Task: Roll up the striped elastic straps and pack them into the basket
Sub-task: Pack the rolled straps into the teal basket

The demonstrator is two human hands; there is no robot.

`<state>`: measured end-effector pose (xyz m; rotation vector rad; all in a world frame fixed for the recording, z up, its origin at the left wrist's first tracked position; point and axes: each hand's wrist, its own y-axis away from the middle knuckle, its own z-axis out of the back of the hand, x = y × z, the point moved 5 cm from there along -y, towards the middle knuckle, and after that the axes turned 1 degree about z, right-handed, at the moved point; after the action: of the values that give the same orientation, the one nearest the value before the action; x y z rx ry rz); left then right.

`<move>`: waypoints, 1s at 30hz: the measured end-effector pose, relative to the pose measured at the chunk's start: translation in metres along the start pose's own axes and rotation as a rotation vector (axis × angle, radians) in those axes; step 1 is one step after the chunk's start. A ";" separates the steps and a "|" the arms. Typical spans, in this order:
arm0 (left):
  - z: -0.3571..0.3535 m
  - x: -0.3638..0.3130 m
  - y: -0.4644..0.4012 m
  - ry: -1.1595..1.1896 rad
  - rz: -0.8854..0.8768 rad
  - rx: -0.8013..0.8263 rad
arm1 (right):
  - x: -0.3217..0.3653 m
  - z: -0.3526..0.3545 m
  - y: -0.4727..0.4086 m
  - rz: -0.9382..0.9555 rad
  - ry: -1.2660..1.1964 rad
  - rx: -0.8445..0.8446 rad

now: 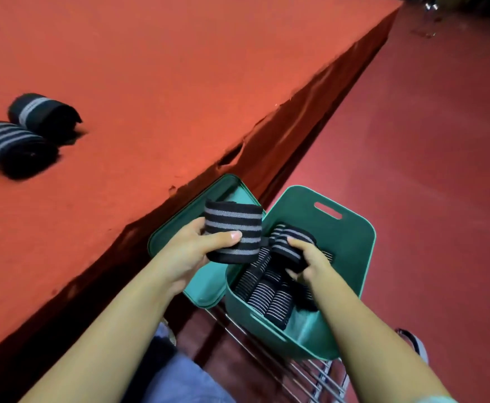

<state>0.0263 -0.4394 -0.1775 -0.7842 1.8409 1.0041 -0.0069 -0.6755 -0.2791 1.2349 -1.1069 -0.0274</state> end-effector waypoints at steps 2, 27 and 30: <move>0.003 0.001 -0.002 -0.005 0.005 -0.009 | -0.012 -0.010 -0.007 -0.069 0.048 0.024; -0.005 0.015 -0.015 -0.027 0.093 -0.015 | -0.031 0.000 -0.062 0.204 0.504 -0.110; -0.006 0.017 -0.015 -0.025 0.109 -0.018 | -0.031 0.005 -0.058 0.177 0.475 -0.106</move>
<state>0.0293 -0.4542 -0.1959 -0.6852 1.8722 1.0957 0.0042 -0.6847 -0.3437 0.9769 -0.7824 0.3228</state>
